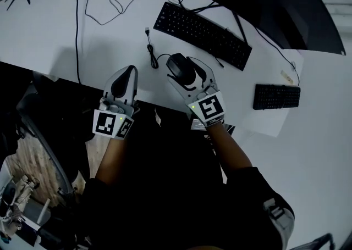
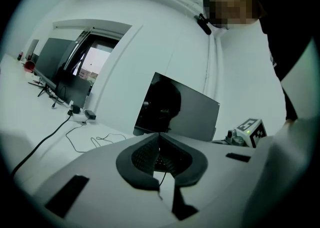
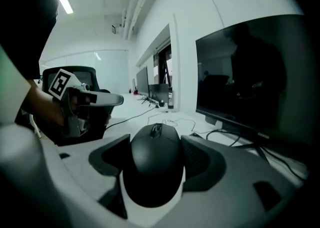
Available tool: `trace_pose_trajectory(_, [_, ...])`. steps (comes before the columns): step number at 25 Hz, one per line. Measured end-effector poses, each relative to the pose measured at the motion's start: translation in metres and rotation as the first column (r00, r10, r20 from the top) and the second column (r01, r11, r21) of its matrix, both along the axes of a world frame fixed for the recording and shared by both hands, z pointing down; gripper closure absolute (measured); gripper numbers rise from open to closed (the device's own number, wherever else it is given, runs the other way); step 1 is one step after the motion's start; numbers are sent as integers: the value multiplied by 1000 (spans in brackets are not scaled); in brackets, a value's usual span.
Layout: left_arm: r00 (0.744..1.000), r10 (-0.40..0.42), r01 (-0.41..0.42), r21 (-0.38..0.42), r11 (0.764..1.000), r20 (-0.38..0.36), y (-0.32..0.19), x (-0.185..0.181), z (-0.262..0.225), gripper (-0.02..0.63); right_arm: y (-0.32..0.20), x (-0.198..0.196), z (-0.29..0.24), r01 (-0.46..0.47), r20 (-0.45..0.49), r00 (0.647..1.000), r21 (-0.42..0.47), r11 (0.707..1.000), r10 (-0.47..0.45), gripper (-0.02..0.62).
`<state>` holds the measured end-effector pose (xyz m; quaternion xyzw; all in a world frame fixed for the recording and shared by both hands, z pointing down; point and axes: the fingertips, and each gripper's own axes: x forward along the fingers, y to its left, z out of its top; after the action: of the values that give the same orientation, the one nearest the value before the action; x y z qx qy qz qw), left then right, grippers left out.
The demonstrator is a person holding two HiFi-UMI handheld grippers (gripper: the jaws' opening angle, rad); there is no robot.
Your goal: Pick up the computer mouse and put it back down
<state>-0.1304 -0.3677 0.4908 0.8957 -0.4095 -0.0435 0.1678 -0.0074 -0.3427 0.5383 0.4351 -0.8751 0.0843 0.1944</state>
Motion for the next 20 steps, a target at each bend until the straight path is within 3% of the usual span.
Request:
trace_pose_trajectory(8, [1000,23,-22,78,997,-11,-3,0,-62,611,-6,44,-87,-60,80,996,128,990,50,279])
trace_pose_trajectory(20, [998,48,-57,193,980,51,-1,-2,-121,611,10,97,-196,-216,203,966,283,935,161,279])
